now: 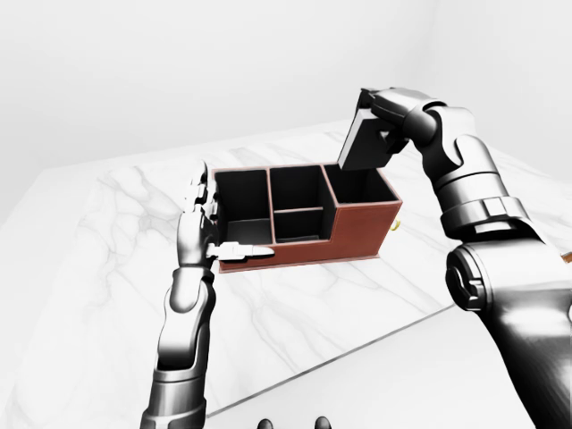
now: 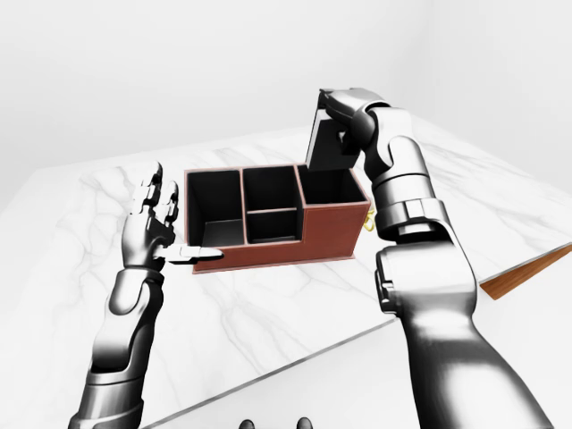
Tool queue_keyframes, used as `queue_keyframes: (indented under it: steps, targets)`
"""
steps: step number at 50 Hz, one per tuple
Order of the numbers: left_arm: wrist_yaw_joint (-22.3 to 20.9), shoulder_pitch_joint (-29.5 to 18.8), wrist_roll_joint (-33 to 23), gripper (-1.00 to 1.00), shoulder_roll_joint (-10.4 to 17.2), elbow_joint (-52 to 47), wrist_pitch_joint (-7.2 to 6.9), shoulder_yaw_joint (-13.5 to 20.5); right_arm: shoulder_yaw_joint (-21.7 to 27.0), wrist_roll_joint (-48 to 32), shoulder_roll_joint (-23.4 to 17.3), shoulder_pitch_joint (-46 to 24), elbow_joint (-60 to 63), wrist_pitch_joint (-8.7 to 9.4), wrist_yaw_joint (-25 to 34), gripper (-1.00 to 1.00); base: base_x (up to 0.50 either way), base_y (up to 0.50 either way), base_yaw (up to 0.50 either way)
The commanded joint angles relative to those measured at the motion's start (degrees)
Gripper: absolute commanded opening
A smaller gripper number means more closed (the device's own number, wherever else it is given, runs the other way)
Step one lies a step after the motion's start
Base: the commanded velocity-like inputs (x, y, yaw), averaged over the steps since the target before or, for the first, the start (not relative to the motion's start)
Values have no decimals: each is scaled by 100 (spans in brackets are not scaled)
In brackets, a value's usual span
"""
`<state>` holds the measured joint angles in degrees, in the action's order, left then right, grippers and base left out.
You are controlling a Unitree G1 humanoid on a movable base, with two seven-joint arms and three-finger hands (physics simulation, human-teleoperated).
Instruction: Pick up the book and place it in the right compartment of the caddy.
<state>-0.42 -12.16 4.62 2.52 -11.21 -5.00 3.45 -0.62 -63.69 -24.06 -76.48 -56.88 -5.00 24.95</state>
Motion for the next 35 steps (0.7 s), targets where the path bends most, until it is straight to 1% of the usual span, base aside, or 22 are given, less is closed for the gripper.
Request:
queue_keyframes:
  steps: [1, 12, 20, 35]
  targets:
    - [-7, -47, 17, 100, 19, 148, 0, 20, -46, -198, 97, -873, -1479, 0, -903, -100, 0, 0, 0]
    - [-20, -26, 12, 100, 15, 246, 0, 4, -79, -272, 289, -977, -1799, 0, -1245, -100, 0, 0, 0]
    - [-37, 1, 13, 100, 20, 289, 0, 16, -81, -362, 416, -983, -1921, 0, -1382, -100, 0, 0, 0]
    - [-53, 61, 16, 100, 16, 403, 0, 23, -45, -625, 558, -771, -2056, 0, -1634, -100, 0, 0, 0]
